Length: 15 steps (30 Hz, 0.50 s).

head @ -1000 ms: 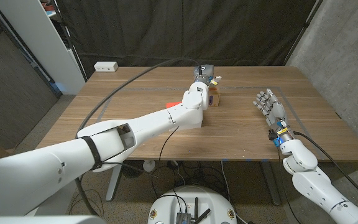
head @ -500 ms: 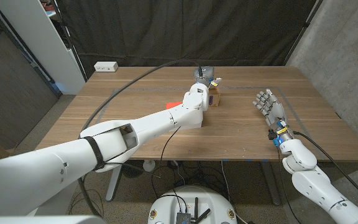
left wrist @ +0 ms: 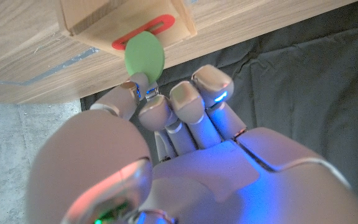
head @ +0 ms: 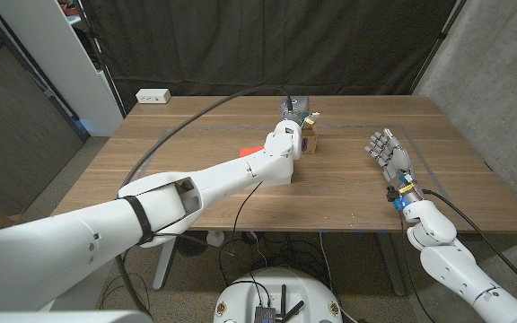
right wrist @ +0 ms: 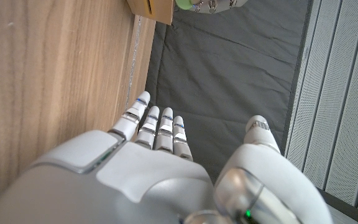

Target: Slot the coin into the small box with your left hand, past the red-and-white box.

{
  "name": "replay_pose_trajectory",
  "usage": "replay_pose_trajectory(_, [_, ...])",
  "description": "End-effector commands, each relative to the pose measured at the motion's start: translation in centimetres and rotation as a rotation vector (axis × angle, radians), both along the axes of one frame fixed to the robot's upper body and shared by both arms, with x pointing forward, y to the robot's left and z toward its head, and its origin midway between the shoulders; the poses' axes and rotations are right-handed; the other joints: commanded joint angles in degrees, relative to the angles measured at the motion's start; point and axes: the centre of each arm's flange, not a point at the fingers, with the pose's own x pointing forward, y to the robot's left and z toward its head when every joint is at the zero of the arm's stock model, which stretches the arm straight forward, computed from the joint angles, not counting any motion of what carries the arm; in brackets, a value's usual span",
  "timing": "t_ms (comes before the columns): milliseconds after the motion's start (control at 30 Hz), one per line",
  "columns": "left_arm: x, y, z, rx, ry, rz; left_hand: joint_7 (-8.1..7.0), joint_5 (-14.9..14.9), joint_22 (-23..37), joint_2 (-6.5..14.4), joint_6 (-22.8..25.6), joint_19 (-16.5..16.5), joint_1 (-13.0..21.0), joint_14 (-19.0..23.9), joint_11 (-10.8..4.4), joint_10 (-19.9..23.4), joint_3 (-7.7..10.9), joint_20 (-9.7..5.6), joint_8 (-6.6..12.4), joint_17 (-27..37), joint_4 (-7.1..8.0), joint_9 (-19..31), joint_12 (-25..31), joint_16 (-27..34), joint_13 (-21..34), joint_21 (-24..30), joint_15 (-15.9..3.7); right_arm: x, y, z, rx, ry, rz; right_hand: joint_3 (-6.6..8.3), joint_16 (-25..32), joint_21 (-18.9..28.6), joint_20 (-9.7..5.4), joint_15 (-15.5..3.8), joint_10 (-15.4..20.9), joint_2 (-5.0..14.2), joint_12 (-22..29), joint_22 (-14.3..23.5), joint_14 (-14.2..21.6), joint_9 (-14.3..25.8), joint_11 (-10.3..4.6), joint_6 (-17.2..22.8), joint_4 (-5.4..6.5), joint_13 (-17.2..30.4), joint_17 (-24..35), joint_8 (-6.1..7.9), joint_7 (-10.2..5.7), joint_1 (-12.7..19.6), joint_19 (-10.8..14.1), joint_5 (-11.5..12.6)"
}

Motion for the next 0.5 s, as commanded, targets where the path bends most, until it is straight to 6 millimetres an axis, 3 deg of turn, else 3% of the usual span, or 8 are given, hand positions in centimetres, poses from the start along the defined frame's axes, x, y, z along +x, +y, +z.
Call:
replay_pose_trajectory(33, [0.41,0.07,-0.47,-0.004,0.02,0.002,-0.26,0.1,0.1,0.2,0.9,-0.1,0.4,0.2,-0.27,0.0,-0.05,-2.59,0.22,0.2,0.02,0.4,-0.4,0.0,0.0,0.1,-0.07,0.17,0.04,-0.01,-0.004,-0.001,0.004,0.32,0.1,-0.1,-0.04,-0.13,0.4,0.35,0.0,0.1,0.5,0.2,-0.08,0.1,-0.29,0.1,0.1,0.06,-0.42,0.2,0.5,0.2])
replay_pose_trajectory(500, [0.59,-0.01,-1.09,0.007,0.037,0.0,-0.2,0.1,0.1,0.2,0.9,-0.1,0.4,0.2,-0.27,-0.1,-0.01,-2.59,0.21,0.3,-0.01,0.3,-0.5,0.0,-0.1,0.1,-0.08,0.11,0.09,-0.36,0.003,0.008,0.006,0.34,0.1,-0.1,0.04,-0.15,0.4,0.35,0.0,0.1,0.5,0.2,-0.01,0.1,-0.28,0.1,0.0,0.07,-0.44,0.2,0.5,0.2])
